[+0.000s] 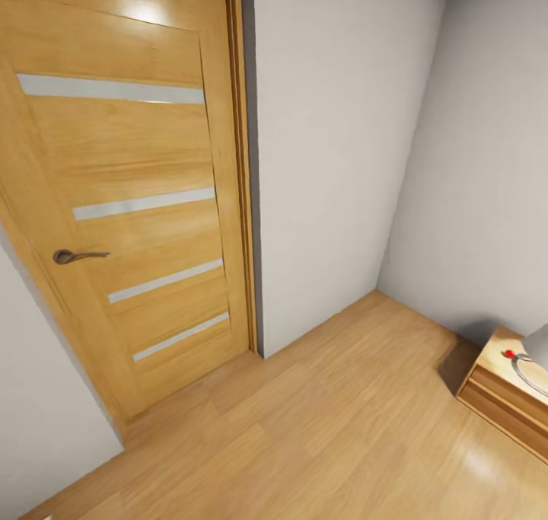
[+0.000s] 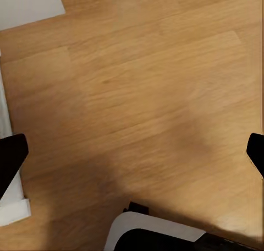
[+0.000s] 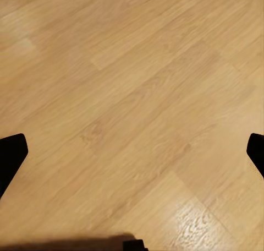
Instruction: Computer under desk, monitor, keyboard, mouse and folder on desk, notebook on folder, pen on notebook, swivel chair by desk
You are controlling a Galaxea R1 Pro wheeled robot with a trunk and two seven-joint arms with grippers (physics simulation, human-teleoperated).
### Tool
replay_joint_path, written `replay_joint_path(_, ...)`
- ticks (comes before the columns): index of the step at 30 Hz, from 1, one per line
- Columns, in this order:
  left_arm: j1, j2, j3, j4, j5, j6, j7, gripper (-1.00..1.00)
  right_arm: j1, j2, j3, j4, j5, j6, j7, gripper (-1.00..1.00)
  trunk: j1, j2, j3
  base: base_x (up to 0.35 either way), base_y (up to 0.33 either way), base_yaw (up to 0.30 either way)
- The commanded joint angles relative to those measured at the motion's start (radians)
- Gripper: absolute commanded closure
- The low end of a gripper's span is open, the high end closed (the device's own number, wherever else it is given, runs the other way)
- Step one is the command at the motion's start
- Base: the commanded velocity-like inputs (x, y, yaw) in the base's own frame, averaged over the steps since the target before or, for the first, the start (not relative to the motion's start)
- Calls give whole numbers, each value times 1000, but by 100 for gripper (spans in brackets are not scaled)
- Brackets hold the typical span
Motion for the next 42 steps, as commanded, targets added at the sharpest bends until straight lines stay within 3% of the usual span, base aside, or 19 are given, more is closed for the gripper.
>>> replay_joint_path(1, 0, 0, -2, -2, 5, -1, -1, -100, -1, 0, -1, 1, 1, -3, -3, -100, 1, -1, -1, 328, -101, 1)
replay_joint_path(13, 0, 1, 0, -2, 6, -1, 0, -100, -1, 0, -1, 1, 2, -3, -3, -100, 1, -1, -1, 307, -153, 45)
replay_joint_path(32, 0, 1, 0, -2, 7, -5, 0, -100, -1, 1, 0, 1, 2, -4, -5, -100, 1, -1, -1, 34, -41, 267)
replay_joint_path(42, 0, -1, -2, -2, 7, -1, 0, -100, -1, 3, 1, 1, 3, -6, -7, -100, 1, -1, -1, 189, -169, 277)
